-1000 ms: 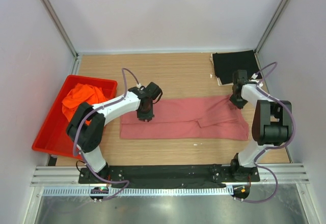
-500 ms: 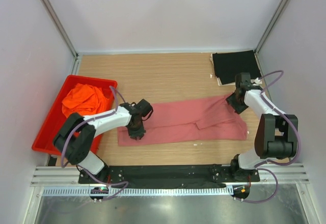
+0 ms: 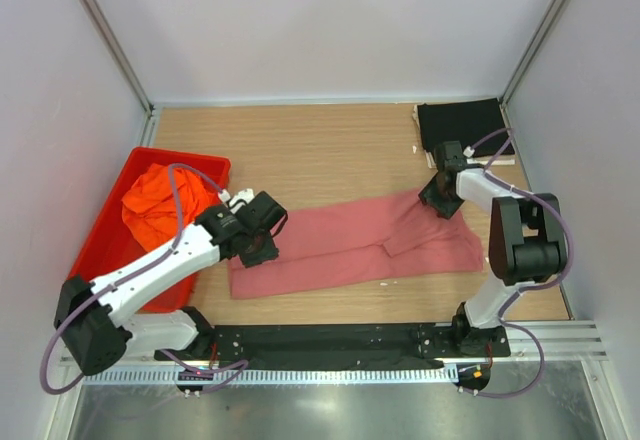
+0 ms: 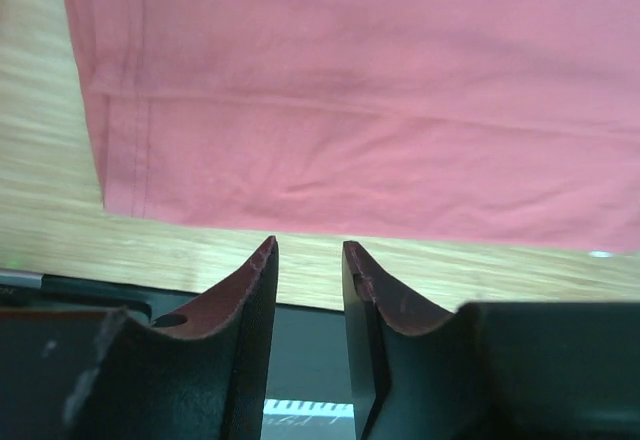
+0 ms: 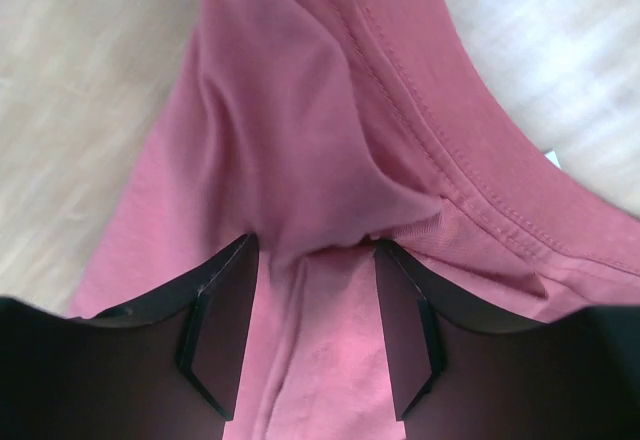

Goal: Fold and stack the t-shirts
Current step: Fold the tshirt

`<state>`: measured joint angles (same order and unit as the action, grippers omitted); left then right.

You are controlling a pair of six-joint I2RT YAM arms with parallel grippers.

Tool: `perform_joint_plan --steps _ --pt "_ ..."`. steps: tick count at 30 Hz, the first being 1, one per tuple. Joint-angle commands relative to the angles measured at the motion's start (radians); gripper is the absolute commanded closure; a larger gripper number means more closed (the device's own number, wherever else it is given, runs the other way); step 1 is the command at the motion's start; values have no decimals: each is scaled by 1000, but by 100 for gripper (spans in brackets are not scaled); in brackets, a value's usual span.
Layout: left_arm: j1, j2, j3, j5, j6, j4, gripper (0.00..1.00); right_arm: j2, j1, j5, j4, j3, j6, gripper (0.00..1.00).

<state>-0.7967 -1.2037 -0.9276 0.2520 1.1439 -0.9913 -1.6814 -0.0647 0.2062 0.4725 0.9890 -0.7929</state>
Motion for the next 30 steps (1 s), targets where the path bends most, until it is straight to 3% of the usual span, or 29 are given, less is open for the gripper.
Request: perform_joint_plan --steps 1,8,13,18,25,30 --pt "-1 41 -102 137 -2 -107 66 -61 -17 -10 -95 83 89 44" --pt "8 9 -200 256 -59 -144 61 -243 -158 -21 -133 264 130 44" --pt "36 -14 -217 257 -99 -126 58 -432 -263 -31 -146 439 178 44" --pt "57 -46 -200 236 -168 -44 55 -555 -280 -71 -176 637 250 44" --pt "76 -134 -186 198 -214 32 55 -765 -280 -157 -146 1041 386 43" --pt "83 -210 -160 118 -234 131 55 -893 -253 2 46 1378 451 43"
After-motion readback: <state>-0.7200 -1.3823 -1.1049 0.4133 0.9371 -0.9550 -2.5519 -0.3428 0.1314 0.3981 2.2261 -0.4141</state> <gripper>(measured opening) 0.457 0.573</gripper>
